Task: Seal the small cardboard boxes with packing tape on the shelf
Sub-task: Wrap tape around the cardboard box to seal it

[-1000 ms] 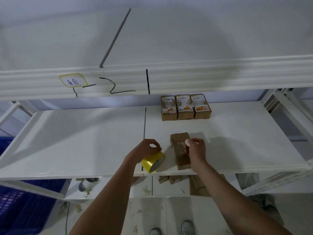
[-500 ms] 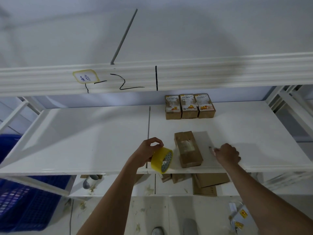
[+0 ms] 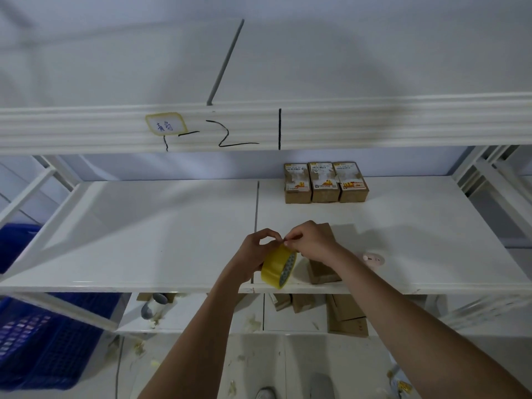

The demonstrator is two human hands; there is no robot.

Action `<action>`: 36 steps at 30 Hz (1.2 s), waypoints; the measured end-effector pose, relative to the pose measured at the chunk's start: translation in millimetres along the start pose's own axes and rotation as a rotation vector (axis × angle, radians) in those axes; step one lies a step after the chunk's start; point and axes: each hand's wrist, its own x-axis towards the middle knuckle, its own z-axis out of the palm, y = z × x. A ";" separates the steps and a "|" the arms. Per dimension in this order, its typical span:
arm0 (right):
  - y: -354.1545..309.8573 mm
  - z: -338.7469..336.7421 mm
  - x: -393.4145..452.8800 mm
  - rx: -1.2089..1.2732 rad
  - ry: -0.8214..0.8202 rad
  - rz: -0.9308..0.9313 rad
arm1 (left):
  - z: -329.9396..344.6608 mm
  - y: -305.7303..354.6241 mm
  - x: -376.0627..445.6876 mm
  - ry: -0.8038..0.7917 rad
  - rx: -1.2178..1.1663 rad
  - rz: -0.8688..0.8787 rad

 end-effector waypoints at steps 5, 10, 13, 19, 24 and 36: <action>-8.7 8.3 0.8 0.066 0.052 0.026 | -3.7 -0.9 -6.0 0.023 -0.008 -0.001; -13.1 15.3 -0.2 0.053 0.078 0.047 | -9.2 -3.0 -11.1 0.025 -0.009 -0.013; -16.1 19.3 -1.0 0.039 0.079 0.073 | -14.4 -3.7 -16.7 -0.022 -0.010 -0.037; -29.1 24.5 -1.3 0.058 -0.023 0.140 | -31.0 -6.9 -26.6 -0.137 0.049 -0.060; -34.9 22.9 -3.3 0.158 -0.076 0.212 | -38.4 -8.8 -34.2 -0.128 0.089 -0.039; -41.7 35.7 -3.5 -0.011 -0.058 0.119 | -38.2 -14.3 -40.0 -0.084 0.147 -0.129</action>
